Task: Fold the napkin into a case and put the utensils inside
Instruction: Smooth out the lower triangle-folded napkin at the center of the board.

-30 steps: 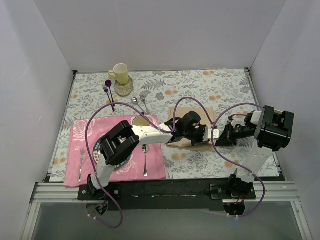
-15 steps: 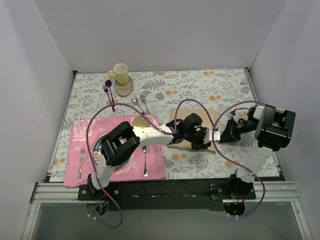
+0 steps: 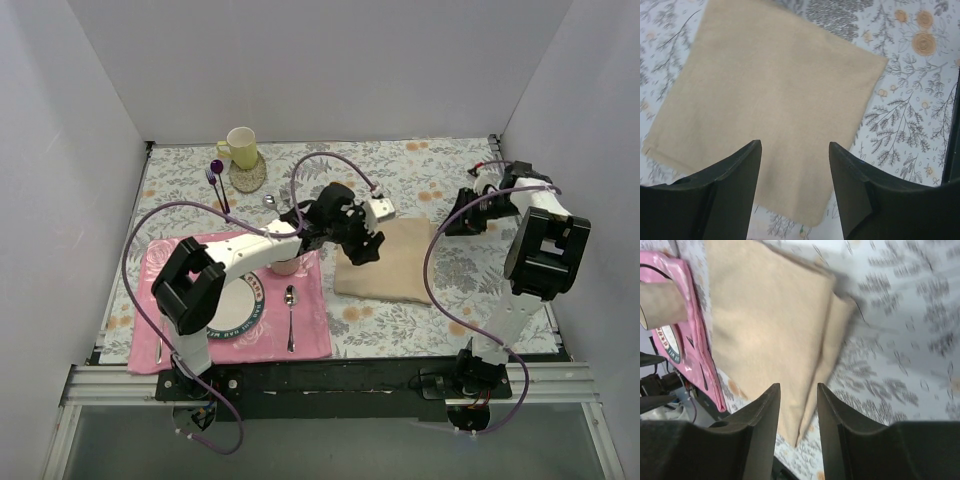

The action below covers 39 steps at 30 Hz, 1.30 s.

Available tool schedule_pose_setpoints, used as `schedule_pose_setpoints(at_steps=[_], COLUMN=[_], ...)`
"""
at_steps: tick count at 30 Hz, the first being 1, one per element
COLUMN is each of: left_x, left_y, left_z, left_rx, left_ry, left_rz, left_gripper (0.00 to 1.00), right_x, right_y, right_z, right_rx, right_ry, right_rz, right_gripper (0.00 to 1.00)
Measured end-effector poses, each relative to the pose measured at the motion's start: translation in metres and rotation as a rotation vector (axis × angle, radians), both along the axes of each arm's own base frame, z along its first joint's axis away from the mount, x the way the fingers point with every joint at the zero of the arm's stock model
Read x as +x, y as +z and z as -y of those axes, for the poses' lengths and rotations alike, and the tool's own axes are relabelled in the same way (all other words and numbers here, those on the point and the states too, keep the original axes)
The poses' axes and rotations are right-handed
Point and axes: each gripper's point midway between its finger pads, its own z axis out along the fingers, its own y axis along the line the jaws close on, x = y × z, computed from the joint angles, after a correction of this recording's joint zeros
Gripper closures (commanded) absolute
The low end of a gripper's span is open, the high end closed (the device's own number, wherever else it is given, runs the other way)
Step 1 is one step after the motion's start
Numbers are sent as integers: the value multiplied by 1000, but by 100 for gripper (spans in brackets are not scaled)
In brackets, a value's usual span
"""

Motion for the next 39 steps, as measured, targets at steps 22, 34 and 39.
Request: schedule_pose_setpoints(at_steps=[22, 34, 39], left_x=[31, 32, 33], left_y=[-7, -8, -8], left_z=[-69, -72, -72], left_rx=[85, 89, 89], left_ry=[195, 196, 195], left_rz=[-126, -121, -119], left_gripper=[38, 38, 38], right_x=[58, 57, 56], right_y=[-34, -41, -39], right_z=[-28, -36, -39], right_rx=[-128, -98, -75], right_ry=[39, 49, 55], right_rz=[40, 21, 22], right_gripper=[54, 87, 99])
